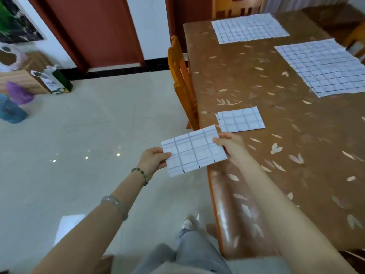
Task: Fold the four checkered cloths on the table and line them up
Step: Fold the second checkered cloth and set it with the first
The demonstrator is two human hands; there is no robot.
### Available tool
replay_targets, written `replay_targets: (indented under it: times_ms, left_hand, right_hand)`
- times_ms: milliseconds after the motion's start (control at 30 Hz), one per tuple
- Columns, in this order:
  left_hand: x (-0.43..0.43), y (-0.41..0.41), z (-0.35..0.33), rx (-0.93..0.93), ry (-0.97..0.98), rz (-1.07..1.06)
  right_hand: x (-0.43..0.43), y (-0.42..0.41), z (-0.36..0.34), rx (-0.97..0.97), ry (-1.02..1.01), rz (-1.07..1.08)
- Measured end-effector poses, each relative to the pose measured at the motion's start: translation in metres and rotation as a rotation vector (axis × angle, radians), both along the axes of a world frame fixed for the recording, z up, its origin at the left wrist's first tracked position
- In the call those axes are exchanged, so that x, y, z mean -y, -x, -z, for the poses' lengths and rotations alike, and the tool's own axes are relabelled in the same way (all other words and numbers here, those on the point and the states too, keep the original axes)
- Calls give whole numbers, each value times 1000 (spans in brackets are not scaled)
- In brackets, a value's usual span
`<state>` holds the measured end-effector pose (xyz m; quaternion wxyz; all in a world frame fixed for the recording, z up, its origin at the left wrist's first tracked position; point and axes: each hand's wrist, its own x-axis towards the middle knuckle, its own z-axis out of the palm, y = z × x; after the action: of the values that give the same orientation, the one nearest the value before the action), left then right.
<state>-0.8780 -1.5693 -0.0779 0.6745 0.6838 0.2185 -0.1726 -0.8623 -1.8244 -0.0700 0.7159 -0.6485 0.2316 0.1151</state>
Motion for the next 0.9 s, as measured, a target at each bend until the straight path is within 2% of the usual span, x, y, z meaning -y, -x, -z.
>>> replay_targets:
  times_ms: [233,367,667,900]
  left_hand:
    - [51,-75,-2,-73,6,265]
    - [87,-102,1,-128,6,526]
    - [141,-151,26,-296,50,997]
    - [158,-167,41,-413,7,1137]
  right_hand:
    - [50,-12,-5,-70,48,234]
    - [74,3,-7,-77,75,369]
    - [97,7,6,-186,310,666]
    - [93,11,11,-227,397,776]
